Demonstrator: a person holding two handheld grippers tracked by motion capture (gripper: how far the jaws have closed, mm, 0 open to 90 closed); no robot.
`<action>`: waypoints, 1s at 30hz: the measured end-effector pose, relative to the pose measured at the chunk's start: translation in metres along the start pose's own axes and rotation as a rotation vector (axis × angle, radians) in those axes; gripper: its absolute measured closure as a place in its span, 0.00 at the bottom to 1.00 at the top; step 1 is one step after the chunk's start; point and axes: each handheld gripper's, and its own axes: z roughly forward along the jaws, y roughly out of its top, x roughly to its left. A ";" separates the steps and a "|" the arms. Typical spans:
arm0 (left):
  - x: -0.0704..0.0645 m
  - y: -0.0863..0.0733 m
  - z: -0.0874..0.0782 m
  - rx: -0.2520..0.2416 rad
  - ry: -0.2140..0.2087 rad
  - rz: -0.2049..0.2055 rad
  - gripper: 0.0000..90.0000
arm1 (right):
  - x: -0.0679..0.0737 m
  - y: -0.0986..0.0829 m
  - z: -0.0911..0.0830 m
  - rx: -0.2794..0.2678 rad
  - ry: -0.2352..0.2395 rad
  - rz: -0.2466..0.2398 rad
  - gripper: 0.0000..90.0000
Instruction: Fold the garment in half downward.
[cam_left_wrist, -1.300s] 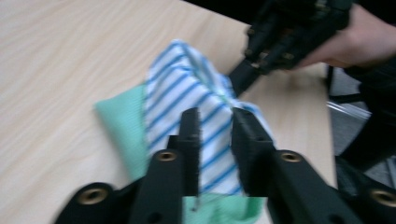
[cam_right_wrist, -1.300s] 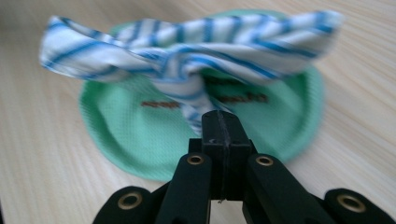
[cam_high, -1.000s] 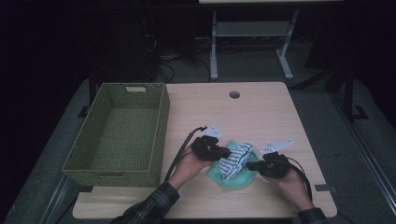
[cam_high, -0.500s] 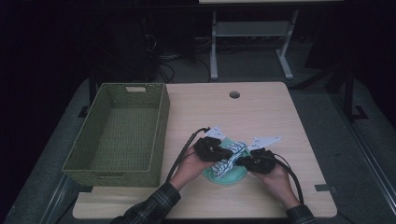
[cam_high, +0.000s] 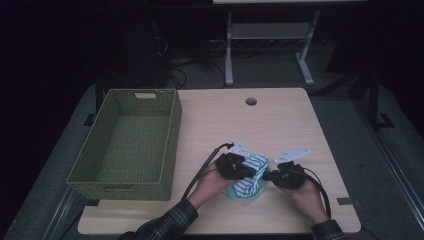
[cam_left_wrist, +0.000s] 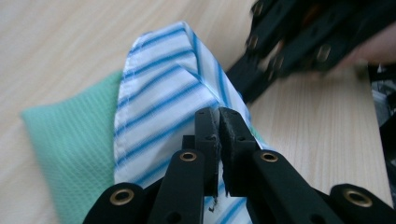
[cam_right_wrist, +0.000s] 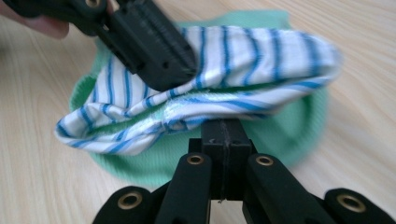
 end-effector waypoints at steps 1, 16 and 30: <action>0.000 0.000 0.002 0.003 0.000 0.002 0.95 | -0.002 -0.002 -0.004 0.004 -0.014 0.008 1.00; -0.007 -0.002 0.014 0.046 -0.009 0.009 0.92 | -0.015 -0.004 -0.026 -0.026 -0.061 0.016 1.00; 0.004 -0.006 -0.038 0.022 0.090 -0.040 1.00 | -0.014 0.031 -0.012 -0.070 -0.009 -0.021 1.00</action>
